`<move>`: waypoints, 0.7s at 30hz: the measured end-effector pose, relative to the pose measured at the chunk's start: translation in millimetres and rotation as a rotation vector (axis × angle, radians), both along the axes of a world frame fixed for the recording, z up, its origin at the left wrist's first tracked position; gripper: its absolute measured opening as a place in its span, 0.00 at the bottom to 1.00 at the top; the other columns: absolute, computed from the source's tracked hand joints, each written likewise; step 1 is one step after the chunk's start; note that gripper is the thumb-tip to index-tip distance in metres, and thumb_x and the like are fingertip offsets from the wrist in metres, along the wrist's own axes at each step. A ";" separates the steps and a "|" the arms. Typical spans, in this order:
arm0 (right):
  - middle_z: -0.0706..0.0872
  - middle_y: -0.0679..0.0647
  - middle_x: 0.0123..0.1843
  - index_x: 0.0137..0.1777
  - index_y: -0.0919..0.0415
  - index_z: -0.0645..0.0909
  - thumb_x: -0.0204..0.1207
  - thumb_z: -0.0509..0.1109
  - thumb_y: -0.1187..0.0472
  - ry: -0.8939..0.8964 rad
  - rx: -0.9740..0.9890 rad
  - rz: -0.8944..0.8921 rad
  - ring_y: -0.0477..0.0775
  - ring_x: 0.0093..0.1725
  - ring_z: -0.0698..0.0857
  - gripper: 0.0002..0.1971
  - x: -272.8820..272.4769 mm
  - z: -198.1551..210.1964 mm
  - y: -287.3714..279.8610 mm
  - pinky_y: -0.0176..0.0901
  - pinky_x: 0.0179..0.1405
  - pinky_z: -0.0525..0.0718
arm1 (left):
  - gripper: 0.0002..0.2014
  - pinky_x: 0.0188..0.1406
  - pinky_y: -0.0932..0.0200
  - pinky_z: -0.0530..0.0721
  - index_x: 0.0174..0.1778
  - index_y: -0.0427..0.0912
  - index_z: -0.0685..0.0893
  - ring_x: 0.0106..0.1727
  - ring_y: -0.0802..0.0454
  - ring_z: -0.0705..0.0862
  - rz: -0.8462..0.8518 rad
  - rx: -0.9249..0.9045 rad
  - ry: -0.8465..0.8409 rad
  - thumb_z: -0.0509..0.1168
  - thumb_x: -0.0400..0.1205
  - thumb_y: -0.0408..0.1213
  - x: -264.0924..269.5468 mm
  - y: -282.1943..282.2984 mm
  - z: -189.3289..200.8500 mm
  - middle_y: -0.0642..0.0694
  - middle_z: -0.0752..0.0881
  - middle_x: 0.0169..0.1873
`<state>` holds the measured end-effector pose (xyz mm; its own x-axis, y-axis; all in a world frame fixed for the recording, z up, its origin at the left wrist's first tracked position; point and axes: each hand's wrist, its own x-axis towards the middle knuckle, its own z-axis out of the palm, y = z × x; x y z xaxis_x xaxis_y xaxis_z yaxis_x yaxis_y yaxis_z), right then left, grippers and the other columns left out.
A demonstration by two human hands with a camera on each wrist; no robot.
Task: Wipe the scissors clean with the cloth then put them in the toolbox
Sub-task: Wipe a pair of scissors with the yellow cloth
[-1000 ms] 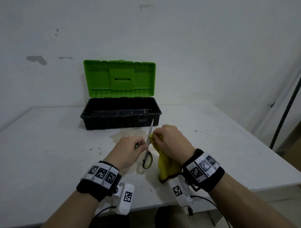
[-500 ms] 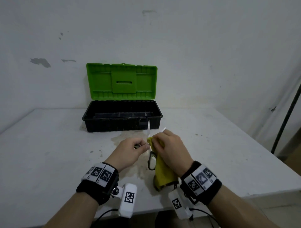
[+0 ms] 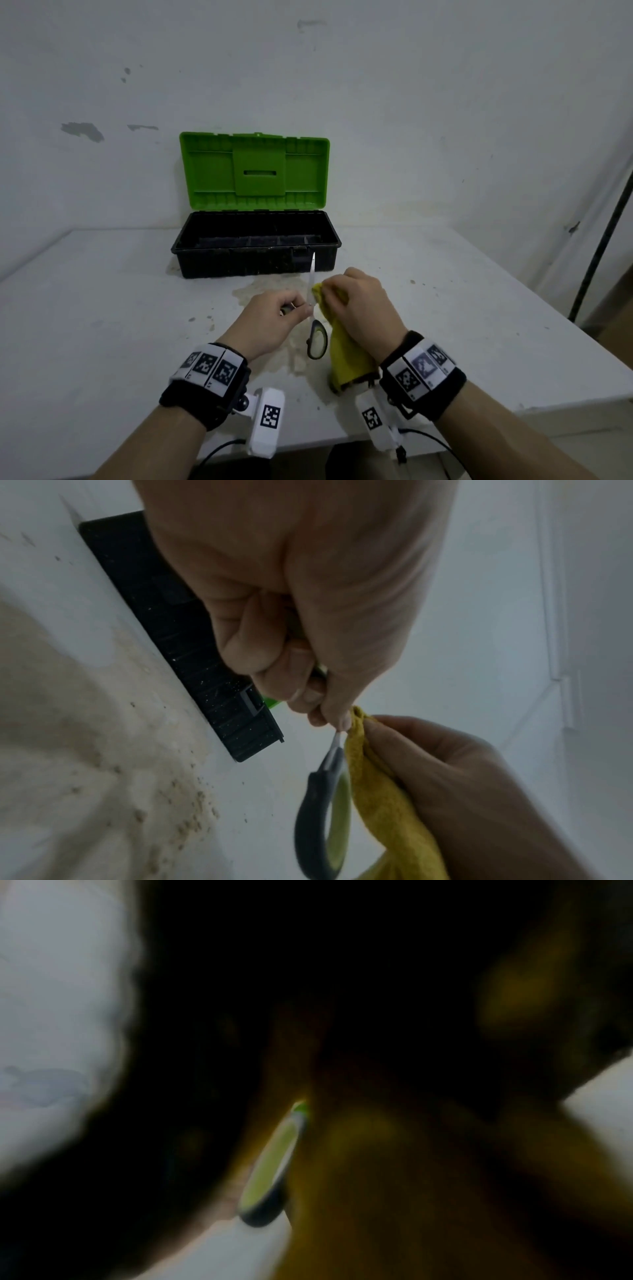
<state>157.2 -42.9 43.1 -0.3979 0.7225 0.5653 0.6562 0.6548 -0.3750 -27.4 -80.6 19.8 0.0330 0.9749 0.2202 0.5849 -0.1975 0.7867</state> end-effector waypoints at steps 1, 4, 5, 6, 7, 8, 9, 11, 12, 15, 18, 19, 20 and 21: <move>0.80 0.50 0.39 0.44 0.56 0.88 0.80 0.68 0.54 0.020 -0.001 -0.035 0.51 0.38 0.81 0.09 2.8 1.5 5.7 0.51 0.39 0.83 | 0.11 0.35 0.60 0.77 0.37 0.50 0.86 0.26 0.64 0.76 0.002 -0.001 -0.005 0.69 0.84 0.49 -1.0 -0.9 -0.4 0.56 0.84 0.31; 0.81 0.50 0.42 0.48 0.54 0.88 0.81 0.66 0.54 0.056 -0.037 -0.173 0.51 0.41 0.81 0.09 15.9 11.8 21.9 0.45 0.41 0.82 | 0.11 0.37 0.59 0.79 0.37 0.50 0.86 0.30 0.63 0.78 0.011 -0.024 -0.014 0.69 0.84 0.48 -3.6 -2.3 -4.0 0.55 0.85 0.32; 0.81 0.49 0.42 0.48 0.54 0.89 0.82 0.66 0.55 0.075 -0.044 -0.193 0.51 0.41 0.81 0.10 19.5 14.1 24.2 0.42 0.41 0.80 | 0.11 0.37 0.58 0.80 0.37 0.49 0.86 0.31 0.61 0.79 0.016 -0.030 -0.024 0.68 0.84 0.48 -4.0 -2.4 -5.0 0.54 0.85 0.33; 0.81 0.49 0.42 0.49 0.55 0.88 0.82 0.66 0.55 0.091 -0.039 -0.188 0.50 0.41 0.81 0.10 21.1 15.0 23.9 0.40 0.40 0.79 | 0.11 0.38 0.58 0.80 0.37 0.49 0.86 0.31 0.61 0.79 0.022 -0.033 -0.032 0.68 0.84 0.47 -4.4 -2.0 -6.2 0.53 0.86 0.34; 0.81 0.48 0.42 0.49 0.54 0.88 0.82 0.66 0.55 0.098 -0.028 -0.160 0.48 0.40 0.80 0.09 20.0 15.4 20.3 0.40 0.40 0.80 | 0.11 0.38 0.58 0.80 0.37 0.49 0.86 0.31 0.62 0.79 0.030 -0.033 -0.035 0.68 0.84 0.47 -4.4 -1.3 -7.0 0.53 0.86 0.34; 0.81 0.48 0.41 0.48 0.54 0.88 0.81 0.67 0.54 0.092 -0.024 -0.113 0.47 0.40 0.80 0.09 17.0 14.6 14.4 0.40 0.40 0.81 | 0.11 0.37 0.58 0.80 0.37 0.49 0.86 0.29 0.63 0.78 0.037 -0.033 -0.036 0.68 0.84 0.47 -4.0 -0.3 -7.7 0.54 0.85 0.33; 0.81 0.47 0.41 0.48 0.53 0.88 0.81 0.68 0.54 0.076 -0.027 -0.059 0.47 0.39 0.80 0.08 12.9 12.2 7.6 0.41 0.40 0.81 | 0.11 0.36 0.59 0.79 0.37 0.49 0.86 0.28 0.64 0.77 0.037 -0.037 -0.040 0.68 0.84 0.48 -3.2 0.8 -8.8 0.54 0.86 0.33; 0.81 0.49 0.40 0.45 0.54 0.88 0.80 0.69 0.55 0.020 -0.044 0.016 0.48 0.38 0.80 0.07 3.9 4.0 -2.1 0.44 0.41 0.82 | 0.11 0.34 0.58 0.78 0.37 0.50 0.87 0.26 0.63 0.76 0.027 -0.043 -0.044 0.69 0.84 0.49 -0.8 1.7 -9.4 0.53 0.85 0.32; 0.81 0.50 0.40 0.45 0.55 0.88 0.79 0.69 0.55 0.000 -0.052 0.025 0.49 0.39 0.81 0.07 1.0 -0.2 -3.1 0.47 0.41 0.82 | 0.11 0.33 0.59 0.78 0.37 0.50 0.87 0.26 0.63 0.76 0.020 -0.042 -0.038 0.69 0.84 0.49 0.4 1.0 -8.8 0.54 0.85 0.32; 0.82 0.51 0.40 0.46 0.55 0.88 0.79 0.69 0.54 0.034 -0.060 -0.012 0.51 0.40 0.82 0.08 2.4 -6.6 5.8 0.50 0.43 0.82 | 0.11 0.34 0.59 0.80 0.37 0.51 0.86 0.29 0.61 0.79 0.019 -0.037 -0.012 0.69 0.83 0.50 0.4 -0.7 -5.8 0.55 0.84 0.31; 0.82 0.50 0.40 0.46 0.55 0.88 0.80 0.69 0.53 0.052 -0.067 -0.078 0.51 0.41 0.81 0.09 8.4 -5.3 13.3 0.47 0.43 0.82 | 0.10 0.37 0.60 0.80 0.37 0.49 0.87 0.30 0.64 0.78 0.023 -0.066 -0.030 0.70 0.83 0.47 -0.7 -4.6 -2.4 0.58 0.84 0.30; 0.82 0.50 0.41 0.46 0.54 0.89 0.80 0.69 0.53 0.048 -0.073 -0.090 0.51 0.42 0.81 0.09 10.0 -3.9 14.6 0.46 0.43 0.82 | 0.09 0.39 0.60 0.80 0.39 0.48 0.88 0.30 0.65 0.79 0.021 -0.081 -0.040 0.70 0.84 0.45 -0.9 -5.3 -1.3 0.58 0.85 0.32; 0.82 0.50 0.41 0.47 0.54 0.89 0.80 0.68 0.54 0.043 -0.081 -0.099 0.51 0.42 0.81 0.09 10.9 -2.4 15.3 0.45 0.43 0.82 | 0.08 0.39 0.60 0.81 0.41 0.48 0.89 0.31 0.65 0.79 0.016 -0.100 -0.052 0.69 0.84 0.43 -1.0 -6.0 0.5 0.58 0.85 0.32; 0.82 0.50 0.42 0.47 0.54 0.89 0.80 0.68 0.54 0.036 -0.088 -0.103 0.50 0.42 0.81 0.09 11.6 -1.2 15.7 0.44 0.43 0.82 | 0.07 0.38 0.60 0.81 0.43 0.48 0.89 0.30 0.63 0.79 0.006 -0.126 -0.070 0.68 0.84 0.41 -1.0 -6.8 2.4 0.59 0.85 0.31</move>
<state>168.8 -27.2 41.8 -0.2992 0.8059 0.5110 0.7035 0.5481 -0.4525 -28.5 -87.4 22.1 0.0156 0.9951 0.0979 0.5291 -0.0913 0.8436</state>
